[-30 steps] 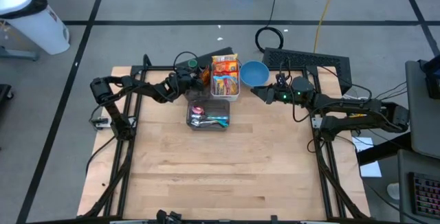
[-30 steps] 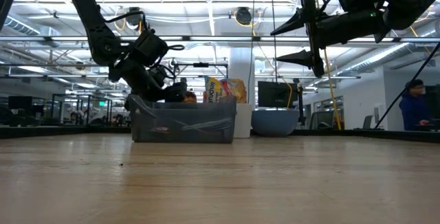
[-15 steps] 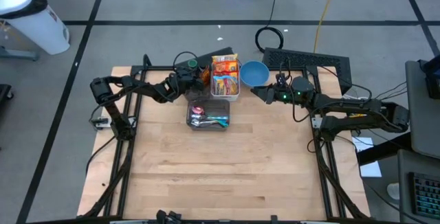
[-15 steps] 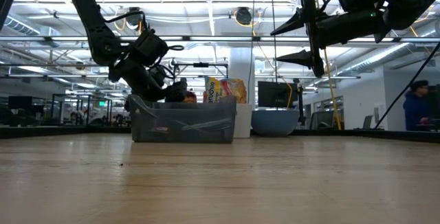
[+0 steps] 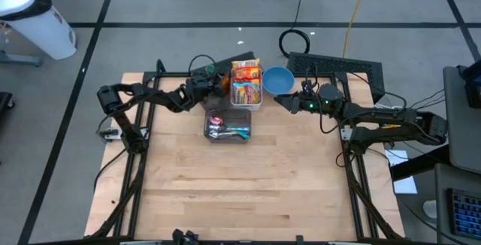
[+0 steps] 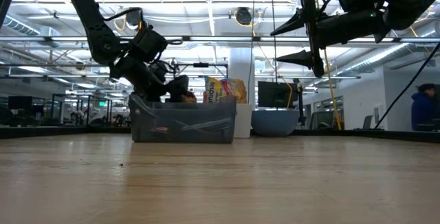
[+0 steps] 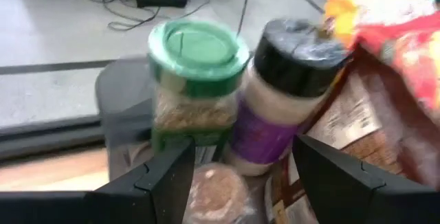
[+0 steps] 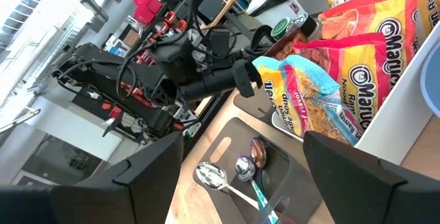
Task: Pick & Place Food Item
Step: Return to Home Position
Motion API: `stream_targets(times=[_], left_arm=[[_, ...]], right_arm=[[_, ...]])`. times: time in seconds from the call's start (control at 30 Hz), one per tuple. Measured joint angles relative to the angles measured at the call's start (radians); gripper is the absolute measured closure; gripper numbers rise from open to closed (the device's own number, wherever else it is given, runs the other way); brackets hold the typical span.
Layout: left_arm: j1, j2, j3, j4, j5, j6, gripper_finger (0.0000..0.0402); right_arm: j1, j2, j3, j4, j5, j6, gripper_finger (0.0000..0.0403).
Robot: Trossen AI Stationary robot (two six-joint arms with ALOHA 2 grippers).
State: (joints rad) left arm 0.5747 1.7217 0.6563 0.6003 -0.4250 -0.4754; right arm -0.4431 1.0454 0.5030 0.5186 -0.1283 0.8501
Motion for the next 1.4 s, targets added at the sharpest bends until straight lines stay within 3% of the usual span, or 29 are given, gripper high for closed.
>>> stream_targets(times=[0.27, 0.43, 0.53, 0.7, 0.87, 1.03, 1.17, 1.4], left_arm=[[0.000, -0.118, 0.002, -0.039, 0.047, 0.153, 0.0147], [-0.001, -0.311, 0.002, -0.137, 0.065, 0.228, 0.0147], [-0.001, -0.446, 0.002, -0.215, 0.132, 0.230, 0.0147], [-0.001, -0.663, 0.002, -0.370, 0.278, 0.158, 0.0163], [-0.001, -0.865, 0.002, -0.522, 0.406, 0.106, 0.0226], [-0.033, -1.029, 0.002, -0.679, 0.468, 0.074, 0.0319], [-0.099, -1.119, 0.002, -0.764, 0.469, 0.054, 0.0390], [-0.265, -1.181, 0.002, -0.788, 0.380, -0.008, 0.0395]], right_arm=[[0.000, 0.000, 0.000, 0.010, -0.005, -0.010, 0.0110], [-0.003, -0.003, 0.000, 0.060, -0.031, -0.062, 0.0111], [-0.019, -0.012, 0.000, 0.059, -0.092, -0.074, 0.0120], [-0.070, -0.079, 0.000, 0.043, -0.187, -0.076, 0.0174], [-0.166, -0.257, 0.000, -0.087, -0.189, -0.153, 0.0271], [-0.237, -0.478, 0.000, -0.300, -0.236, -0.231, 0.0382], [-0.250, -0.654, 0.000, -0.503, -0.211, -0.252, 0.0393], [-0.249, -0.983, 0.001, -0.903, -0.001, -0.370, 0.0402]])
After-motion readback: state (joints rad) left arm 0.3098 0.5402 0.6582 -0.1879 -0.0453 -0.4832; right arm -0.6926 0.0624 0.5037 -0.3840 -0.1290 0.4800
